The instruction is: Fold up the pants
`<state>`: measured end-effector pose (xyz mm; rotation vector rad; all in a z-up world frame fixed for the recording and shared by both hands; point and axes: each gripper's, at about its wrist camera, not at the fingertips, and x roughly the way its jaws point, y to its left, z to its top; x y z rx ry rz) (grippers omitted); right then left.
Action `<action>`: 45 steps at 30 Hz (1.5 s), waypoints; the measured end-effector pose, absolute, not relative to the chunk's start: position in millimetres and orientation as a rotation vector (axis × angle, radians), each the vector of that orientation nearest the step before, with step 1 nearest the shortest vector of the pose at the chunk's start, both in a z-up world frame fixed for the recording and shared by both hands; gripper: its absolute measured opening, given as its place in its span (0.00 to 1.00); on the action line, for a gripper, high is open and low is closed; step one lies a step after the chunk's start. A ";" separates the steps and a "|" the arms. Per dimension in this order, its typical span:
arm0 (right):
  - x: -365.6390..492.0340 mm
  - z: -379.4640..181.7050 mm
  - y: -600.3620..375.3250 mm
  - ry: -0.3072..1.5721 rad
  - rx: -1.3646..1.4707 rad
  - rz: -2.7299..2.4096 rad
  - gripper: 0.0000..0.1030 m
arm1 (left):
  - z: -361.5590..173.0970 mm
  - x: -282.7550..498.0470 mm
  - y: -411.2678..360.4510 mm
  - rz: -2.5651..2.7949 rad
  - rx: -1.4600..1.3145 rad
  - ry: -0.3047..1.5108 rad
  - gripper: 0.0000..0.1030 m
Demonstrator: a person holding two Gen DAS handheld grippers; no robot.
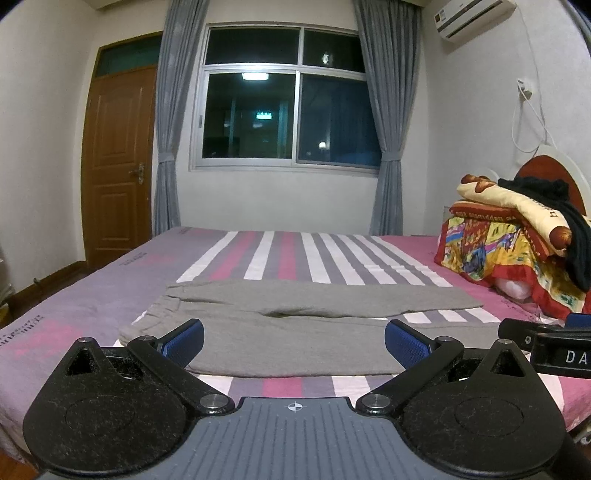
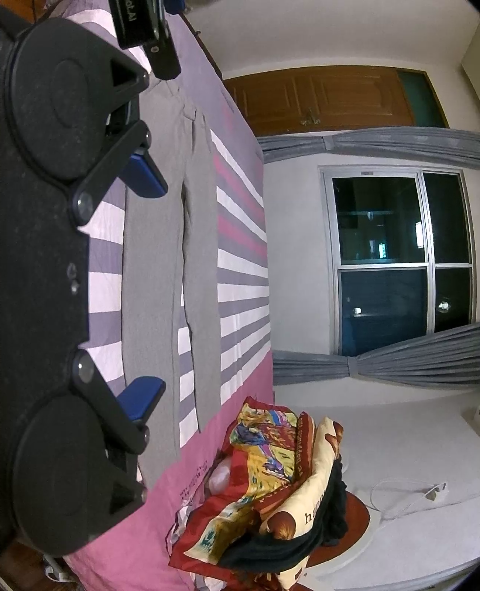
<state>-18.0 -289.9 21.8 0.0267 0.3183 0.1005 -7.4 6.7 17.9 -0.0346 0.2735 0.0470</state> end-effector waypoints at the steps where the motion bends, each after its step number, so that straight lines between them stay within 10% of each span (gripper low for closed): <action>1: -18.1 21.9 -289.9 0.318 0.026 0.100 1.00 | 18.1 -7.5 6.3 0.048 -0.034 0.272 1.00; 28: -17.4 21.9 -296.6 0.312 0.061 0.105 1.00 | 14.5 -6.0 5.0 0.043 -0.023 0.266 1.00; 45: 119.7 56.1 -312.3 0.287 0.216 0.498 1.00 | 36.2 140.8 93.2 0.051 -0.039 0.313 1.00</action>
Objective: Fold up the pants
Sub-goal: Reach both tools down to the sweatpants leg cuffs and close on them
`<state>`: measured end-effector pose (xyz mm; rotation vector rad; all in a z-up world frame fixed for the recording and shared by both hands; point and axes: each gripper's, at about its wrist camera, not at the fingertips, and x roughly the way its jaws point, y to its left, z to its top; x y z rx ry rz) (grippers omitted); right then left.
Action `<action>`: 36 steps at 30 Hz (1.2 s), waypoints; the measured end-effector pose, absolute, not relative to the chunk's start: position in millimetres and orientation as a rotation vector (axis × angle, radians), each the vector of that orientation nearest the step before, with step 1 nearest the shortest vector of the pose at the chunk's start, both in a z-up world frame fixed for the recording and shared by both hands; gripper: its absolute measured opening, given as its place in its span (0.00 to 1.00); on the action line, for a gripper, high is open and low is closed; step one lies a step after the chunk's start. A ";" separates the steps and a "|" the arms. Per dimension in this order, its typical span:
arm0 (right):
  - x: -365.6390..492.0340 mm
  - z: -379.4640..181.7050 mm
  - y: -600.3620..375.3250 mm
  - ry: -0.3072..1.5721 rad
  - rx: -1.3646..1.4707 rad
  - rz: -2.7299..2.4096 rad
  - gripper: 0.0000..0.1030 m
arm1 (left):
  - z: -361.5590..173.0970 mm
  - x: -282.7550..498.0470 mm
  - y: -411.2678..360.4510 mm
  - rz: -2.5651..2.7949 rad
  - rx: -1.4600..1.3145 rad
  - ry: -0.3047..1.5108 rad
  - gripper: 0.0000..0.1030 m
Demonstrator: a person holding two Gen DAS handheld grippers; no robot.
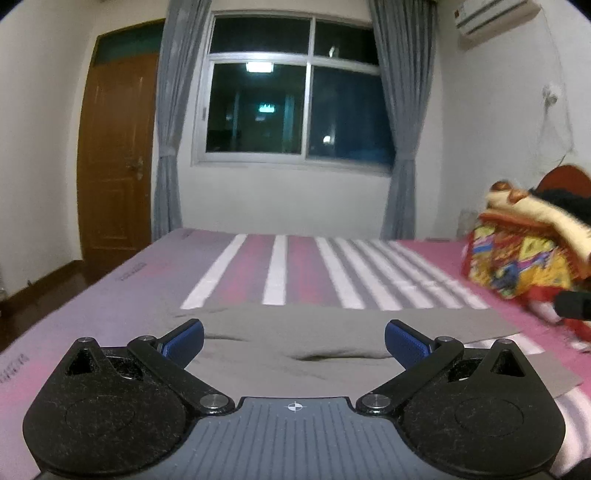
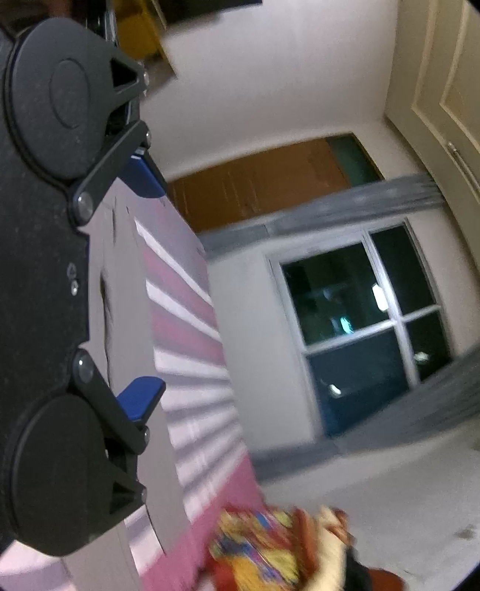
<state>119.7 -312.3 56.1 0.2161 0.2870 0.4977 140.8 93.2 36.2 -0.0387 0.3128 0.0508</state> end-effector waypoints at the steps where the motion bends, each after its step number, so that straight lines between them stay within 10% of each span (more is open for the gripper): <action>1: 134.3 55.3 -309.1 0.321 0.179 0.499 1.00 | 34.8 154.9 101.2 0.053 -0.032 0.344 1.00; 19: 392.5 8.5 -222.7 0.423 -0.103 0.637 0.96 | -57.3 464.1 284.0 0.029 0.083 0.644 0.95; 20: 410.9 2.9 -214.9 0.443 -0.113 0.662 0.90 | -64.7 481.1 290.2 0.025 0.091 0.657 0.81; 22: 442.1 -9.6 -198.4 0.493 -0.136 0.690 0.47 | -77.9 510.4 302.2 -0.005 0.068 0.697 0.76; 27: 492.6 -41.2 -169.9 0.540 -0.193 0.723 0.74 | -114.3 556.8 313.6 -0.055 0.112 0.785 0.76; 36: 540.8 -83.3 -151.4 0.683 -0.358 0.817 0.60 | -156.6 592.2 340.6 -0.129 -0.020 0.800 0.77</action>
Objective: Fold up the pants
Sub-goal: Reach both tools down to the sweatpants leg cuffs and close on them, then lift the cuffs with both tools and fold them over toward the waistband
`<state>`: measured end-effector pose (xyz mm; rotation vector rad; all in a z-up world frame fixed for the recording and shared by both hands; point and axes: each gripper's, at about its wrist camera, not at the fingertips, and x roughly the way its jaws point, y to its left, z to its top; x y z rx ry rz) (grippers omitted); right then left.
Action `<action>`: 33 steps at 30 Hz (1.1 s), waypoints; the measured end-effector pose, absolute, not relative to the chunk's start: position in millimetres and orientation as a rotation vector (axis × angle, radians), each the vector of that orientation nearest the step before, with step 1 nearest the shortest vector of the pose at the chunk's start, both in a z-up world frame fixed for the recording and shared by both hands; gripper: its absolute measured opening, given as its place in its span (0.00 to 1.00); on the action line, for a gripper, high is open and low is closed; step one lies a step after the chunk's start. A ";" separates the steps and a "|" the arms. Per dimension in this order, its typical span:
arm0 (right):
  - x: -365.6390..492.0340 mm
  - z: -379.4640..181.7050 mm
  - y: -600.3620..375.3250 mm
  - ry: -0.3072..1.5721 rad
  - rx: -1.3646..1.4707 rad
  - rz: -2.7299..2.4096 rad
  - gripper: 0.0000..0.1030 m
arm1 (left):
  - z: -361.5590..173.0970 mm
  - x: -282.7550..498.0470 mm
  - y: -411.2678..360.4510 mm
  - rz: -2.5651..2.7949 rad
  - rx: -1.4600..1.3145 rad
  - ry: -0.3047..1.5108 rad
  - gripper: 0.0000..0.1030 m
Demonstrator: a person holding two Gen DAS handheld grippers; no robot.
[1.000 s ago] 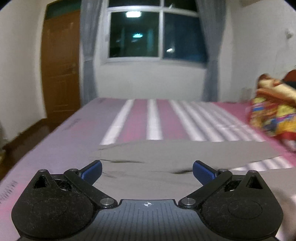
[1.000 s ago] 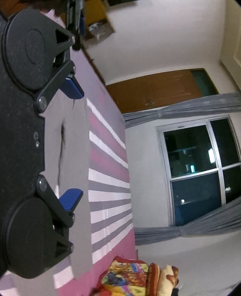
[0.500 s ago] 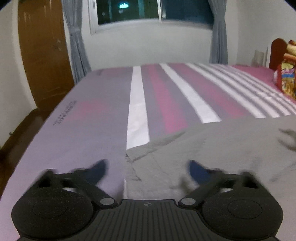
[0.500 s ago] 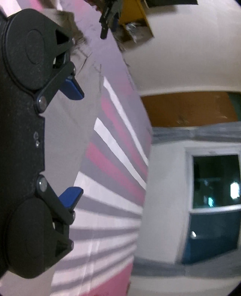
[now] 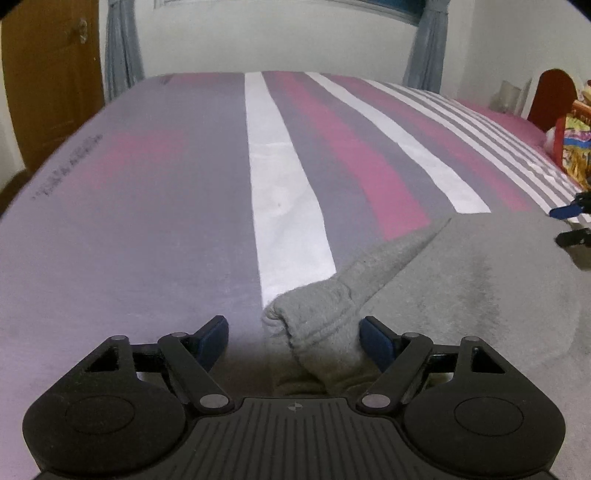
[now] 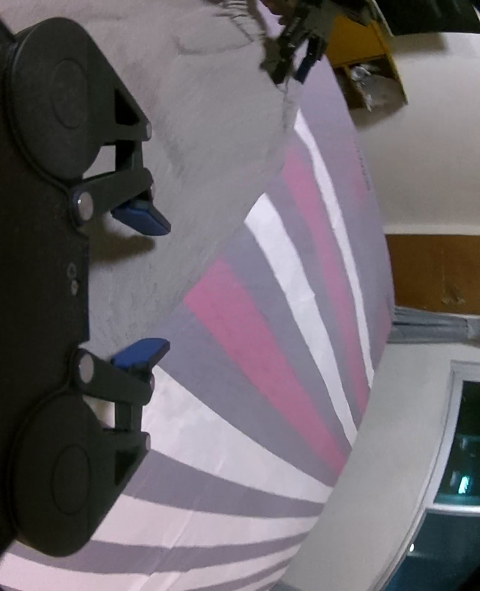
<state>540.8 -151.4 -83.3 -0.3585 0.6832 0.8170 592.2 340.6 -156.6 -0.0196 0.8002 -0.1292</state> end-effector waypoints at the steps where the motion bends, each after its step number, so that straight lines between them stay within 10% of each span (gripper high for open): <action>1: 545.3 -87.7 -152.0 0.706 -0.359 0.825 0.61 | -159.5 594.9 341.6 -0.137 -0.035 0.796 0.77; 5: 561.0 -96.5 -148.6 0.760 -0.386 0.858 0.62 | -161.8 611.0 344.1 -0.170 -0.031 0.825 0.74; 11: 569.9 -96.0 -154.0 0.818 -0.388 0.896 0.45 | -164.2 621.8 328.8 -0.208 -0.032 0.854 0.20; 13: 566.4 -94.9 -152.9 0.824 -0.382 0.882 0.07 | -160.8 619.4 318.5 -0.180 0.019 0.842 0.19; 33: 268.3 17.4 -211.6 0.359 -0.515 0.803 0.04 | -56.6 355.7 305.7 -0.191 0.020 0.465 0.17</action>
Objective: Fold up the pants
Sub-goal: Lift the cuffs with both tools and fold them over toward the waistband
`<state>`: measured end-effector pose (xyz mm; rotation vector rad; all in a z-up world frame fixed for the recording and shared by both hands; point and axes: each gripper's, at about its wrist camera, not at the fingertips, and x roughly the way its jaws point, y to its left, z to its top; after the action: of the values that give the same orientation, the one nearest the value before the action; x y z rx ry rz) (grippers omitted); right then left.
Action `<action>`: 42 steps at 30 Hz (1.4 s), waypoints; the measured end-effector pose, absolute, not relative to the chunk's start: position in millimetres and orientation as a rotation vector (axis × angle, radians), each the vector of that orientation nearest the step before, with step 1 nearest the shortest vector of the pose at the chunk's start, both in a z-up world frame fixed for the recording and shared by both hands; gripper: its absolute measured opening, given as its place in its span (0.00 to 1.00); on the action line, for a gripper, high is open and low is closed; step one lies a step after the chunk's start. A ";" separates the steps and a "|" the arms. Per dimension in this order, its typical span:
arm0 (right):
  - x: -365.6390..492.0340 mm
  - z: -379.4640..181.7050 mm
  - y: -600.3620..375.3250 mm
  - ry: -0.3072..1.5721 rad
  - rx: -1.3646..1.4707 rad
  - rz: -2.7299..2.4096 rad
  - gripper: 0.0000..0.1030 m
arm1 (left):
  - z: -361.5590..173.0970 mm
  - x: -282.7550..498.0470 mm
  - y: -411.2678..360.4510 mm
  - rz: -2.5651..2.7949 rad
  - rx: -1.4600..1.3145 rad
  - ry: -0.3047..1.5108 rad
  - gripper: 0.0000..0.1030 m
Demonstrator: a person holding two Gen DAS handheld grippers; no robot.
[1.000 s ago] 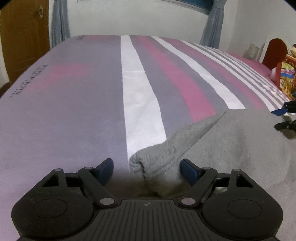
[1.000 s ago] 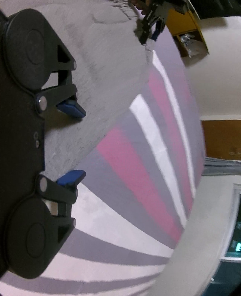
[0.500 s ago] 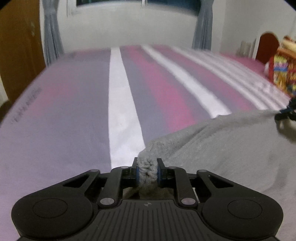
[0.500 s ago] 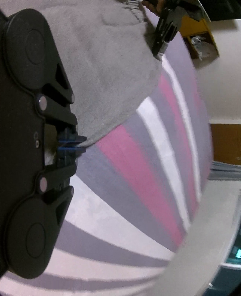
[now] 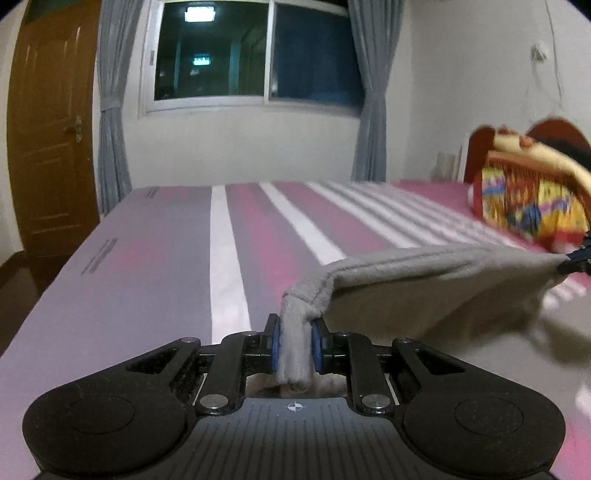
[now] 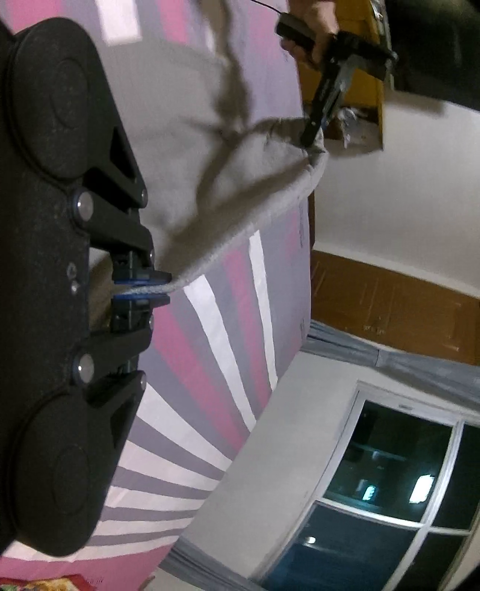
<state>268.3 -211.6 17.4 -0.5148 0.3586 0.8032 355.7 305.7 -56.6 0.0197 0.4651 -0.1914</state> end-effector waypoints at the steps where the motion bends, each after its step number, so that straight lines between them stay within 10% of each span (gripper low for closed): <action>1: 252.9 5.5 -211.9 0.366 -0.523 0.802 0.04 | -65.7 345.1 301.2 -0.180 0.029 0.483 0.17; 9: 222.7 -98.8 -214.5 0.565 -0.452 0.697 0.27 | -126.9 285.5 283.5 -0.073 0.005 0.650 0.24; 14: 220.6 -72.3 -259.6 0.599 -0.157 0.657 0.33 | -117.0 243.8 306.1 -0.007 -0.205 0.578 0.56; 24: 284.5 -104.4 -325.8 0.826 0.664 0.514 0.49 | -156.6 241.2 324.1 -0.133 -0.959 0.495 0.57; 30: 314.5 -116.9 -328.8 0.851 0.719 0.421 0.45 | -169.5 263.4 314.4 -0.068 -0.989 0.537 0.48; 31: 320.0 -116.5 -329.1 0.851 0.709 0.401 0.40 | -169.4 270.5 310.8 -0.052 -0.968 0.544 0.22; 33: 328.8 -112.8 -319.8 0.853 0.654 0.367 0.07 | -154.3 278.6 312.0 -0.035 -0.899 0.528 0.18; 42: 278.8 -77.0 -347.1 0.534 0.596 0.606 0.06 | -124.8 286.0 328.8 -0.145 -0.583 0.651 0.17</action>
<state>278.8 -347.1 -77.0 0.5956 0.5345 0.6056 286.0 328.8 -124.8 -0.5828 0.6513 -0.1448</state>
